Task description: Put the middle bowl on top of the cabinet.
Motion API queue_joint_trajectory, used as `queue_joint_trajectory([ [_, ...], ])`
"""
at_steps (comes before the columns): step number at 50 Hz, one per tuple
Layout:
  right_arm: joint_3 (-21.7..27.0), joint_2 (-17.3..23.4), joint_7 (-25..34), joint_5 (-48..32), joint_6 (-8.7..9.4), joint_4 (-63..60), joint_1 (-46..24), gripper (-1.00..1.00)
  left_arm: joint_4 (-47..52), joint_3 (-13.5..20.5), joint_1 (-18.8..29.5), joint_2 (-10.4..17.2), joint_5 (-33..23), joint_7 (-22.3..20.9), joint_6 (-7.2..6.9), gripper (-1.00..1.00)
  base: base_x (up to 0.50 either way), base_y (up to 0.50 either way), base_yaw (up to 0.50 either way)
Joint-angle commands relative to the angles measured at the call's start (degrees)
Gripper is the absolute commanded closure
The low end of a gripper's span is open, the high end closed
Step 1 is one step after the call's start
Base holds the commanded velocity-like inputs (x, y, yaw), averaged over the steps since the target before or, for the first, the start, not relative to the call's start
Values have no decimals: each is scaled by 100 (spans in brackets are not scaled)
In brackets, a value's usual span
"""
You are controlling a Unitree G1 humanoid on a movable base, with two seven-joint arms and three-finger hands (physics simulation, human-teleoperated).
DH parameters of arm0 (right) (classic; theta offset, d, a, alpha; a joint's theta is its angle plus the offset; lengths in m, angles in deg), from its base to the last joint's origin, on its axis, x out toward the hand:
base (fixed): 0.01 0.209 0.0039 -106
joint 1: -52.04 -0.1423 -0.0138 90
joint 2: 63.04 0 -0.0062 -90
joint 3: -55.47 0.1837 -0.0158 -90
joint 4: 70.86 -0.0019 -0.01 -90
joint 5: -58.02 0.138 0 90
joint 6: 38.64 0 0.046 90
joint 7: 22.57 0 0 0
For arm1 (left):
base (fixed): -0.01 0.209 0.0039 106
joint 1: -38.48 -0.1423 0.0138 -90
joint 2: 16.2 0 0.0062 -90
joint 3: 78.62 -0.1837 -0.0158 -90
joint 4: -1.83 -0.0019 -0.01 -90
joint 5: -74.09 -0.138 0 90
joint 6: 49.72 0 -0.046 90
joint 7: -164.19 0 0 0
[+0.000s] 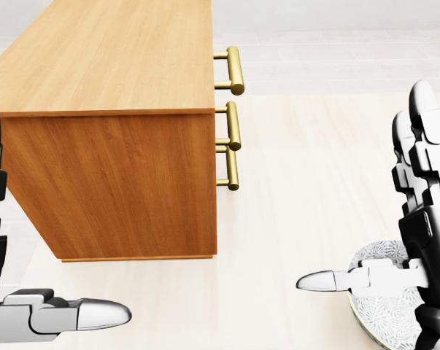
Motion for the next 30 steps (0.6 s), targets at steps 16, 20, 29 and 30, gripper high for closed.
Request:
queue_joint_trajectory([
  [16,27,-23,11,-415,0,72,102,-100,-178,-74,-65,2,-81,5,0,-100,0,0,0],
  [20,-84,-6,-11,-658,0,216,111,-100,-173,-75,-64,0,-84,5,0,-100,0,0,0],
  [29,-197,67,5,-1112,0,268,132,-100,-260,-58,-61,0,-90,0,0,-100,0,0,0],
  [30,-293,111,-42,-1349,0,299,175,-100,-294,-50,-64,-1,-92,5,0,-100,0,0,0],
])
